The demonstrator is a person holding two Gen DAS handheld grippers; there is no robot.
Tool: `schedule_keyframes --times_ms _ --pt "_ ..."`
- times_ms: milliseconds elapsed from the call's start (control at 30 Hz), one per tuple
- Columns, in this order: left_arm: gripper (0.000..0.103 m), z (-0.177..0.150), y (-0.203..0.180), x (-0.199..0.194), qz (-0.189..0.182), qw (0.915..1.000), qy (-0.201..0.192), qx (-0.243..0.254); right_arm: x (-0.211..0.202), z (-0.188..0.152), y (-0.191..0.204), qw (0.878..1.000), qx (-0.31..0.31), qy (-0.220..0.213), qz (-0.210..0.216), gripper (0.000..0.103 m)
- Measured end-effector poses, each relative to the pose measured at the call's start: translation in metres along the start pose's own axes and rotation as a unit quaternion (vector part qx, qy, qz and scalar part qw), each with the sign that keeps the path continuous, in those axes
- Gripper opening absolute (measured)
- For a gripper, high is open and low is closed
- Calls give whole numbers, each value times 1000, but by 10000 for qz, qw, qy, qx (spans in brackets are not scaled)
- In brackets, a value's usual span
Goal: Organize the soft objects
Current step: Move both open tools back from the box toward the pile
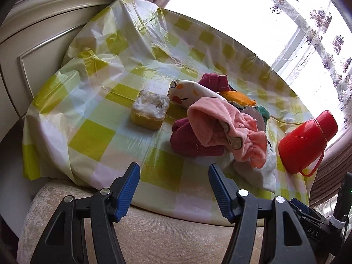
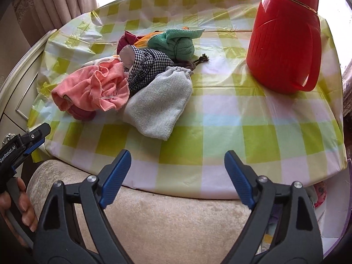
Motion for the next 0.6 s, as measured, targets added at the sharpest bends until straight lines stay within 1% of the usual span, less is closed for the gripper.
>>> schedule_keyframes --times_ms 100,233,500,600 --pt "65 9 8 10 76 10000 43 -30 15 8 13 9999 -129 64 -18 91" --pt "65 18 13 25 93 9998 182 -24 36 15 27 9991 -343 261 -55 91" --pt "65 35 19 50 140 9992 371 -47 57 36 38 9988 -350 215 -260 94" --pt "65 47 24 59 212 9991 344 -101 65 43 40 9988 -313 229 -296 95"
Point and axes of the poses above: each gripper's, at about its wrist camera, not at the fingertips, and x roughly the way its jaws point, y to its left, z to its top, the point moved 3 cm from there along x, roughly the way its jaws point, and after that the axes turned 7 degrees about z, right-handed, at the moved point
